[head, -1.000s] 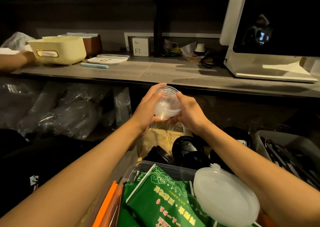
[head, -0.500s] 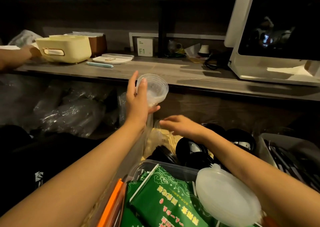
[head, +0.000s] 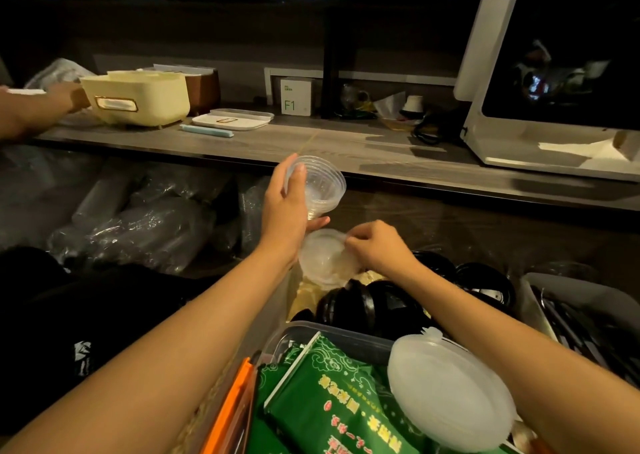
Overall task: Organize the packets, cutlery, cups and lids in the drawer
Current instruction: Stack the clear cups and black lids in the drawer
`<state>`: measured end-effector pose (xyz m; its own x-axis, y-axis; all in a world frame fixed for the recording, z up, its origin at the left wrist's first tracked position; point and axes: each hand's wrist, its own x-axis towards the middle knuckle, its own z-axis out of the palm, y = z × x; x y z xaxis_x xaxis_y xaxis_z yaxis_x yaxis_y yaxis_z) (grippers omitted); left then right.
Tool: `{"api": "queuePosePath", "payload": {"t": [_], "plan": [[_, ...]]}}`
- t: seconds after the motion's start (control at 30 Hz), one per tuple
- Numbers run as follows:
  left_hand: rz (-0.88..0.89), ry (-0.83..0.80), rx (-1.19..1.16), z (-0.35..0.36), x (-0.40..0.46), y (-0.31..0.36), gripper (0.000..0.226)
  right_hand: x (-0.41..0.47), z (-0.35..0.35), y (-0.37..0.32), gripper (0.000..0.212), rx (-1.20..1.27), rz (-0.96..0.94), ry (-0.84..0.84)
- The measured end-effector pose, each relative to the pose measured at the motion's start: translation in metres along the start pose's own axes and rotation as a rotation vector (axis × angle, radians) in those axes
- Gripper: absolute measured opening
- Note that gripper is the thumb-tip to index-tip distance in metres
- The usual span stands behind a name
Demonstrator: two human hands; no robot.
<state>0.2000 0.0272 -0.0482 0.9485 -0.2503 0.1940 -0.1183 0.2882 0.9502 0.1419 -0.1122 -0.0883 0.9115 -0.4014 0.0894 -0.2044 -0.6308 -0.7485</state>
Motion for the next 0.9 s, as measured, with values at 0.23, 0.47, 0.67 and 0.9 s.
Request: {"api": "queuePosePath", "payload": {"t": [0.23, 0.47, 0.67, 0.9], "plan": [[-0.048, 0.011, -0.080, 0.001, -0.002, 0.007, 0.017, 0.003, -0.043, 0.001, 0.025, 0.180, 0.026, 0.359], [-0.067, -0.167, 0.105, 0.004, -0.004, 0.004, 0.022, 0.004, -0.068, -0.003, 0.030, 0.781, -0.003, 0.500], [-0.125, -0.352, 0.224, 0.010, -0.006, -0.004, 0.028, -0.002, -0.060, -0.015, 0.021, 0.710, -0.128, 0.318], [-0.441, -0.488, 0.130, 0.011, -0.007, -0.007, 0.049, -0.003, -0.043, -0.012, 0.023, 0.317, -0.127, 0.291]]}}
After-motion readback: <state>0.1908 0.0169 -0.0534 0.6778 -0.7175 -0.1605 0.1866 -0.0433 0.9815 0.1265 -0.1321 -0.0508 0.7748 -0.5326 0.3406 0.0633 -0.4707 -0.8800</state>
